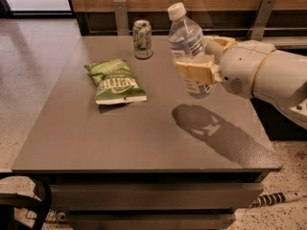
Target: Place blue plastic bottle upright
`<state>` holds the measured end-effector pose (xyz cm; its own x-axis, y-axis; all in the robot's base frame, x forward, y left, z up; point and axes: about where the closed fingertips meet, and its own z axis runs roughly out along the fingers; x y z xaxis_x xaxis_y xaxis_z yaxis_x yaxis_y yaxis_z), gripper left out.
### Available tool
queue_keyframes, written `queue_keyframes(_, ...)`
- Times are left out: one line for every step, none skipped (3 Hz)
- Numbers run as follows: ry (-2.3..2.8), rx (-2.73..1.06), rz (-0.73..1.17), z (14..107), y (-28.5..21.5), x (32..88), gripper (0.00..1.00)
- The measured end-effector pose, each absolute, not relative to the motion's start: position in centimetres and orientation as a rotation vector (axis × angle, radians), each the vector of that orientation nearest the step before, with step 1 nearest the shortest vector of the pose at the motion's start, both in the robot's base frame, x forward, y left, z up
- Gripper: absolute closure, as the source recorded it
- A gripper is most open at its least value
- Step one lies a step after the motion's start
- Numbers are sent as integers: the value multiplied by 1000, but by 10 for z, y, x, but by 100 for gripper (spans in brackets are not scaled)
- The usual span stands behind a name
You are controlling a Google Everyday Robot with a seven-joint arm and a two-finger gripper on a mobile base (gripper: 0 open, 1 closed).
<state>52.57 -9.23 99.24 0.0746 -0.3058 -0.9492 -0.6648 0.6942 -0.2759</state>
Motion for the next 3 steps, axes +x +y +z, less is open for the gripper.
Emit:
queue_keyframes(1359, -967, 283, 1005, -72, 520, 100)
queue_keyframes(1311, -1018, 243, 1007, -65, 518, 100)
queue_keyframes(1314, -1015, 244, 1007, -66, 518, 100)
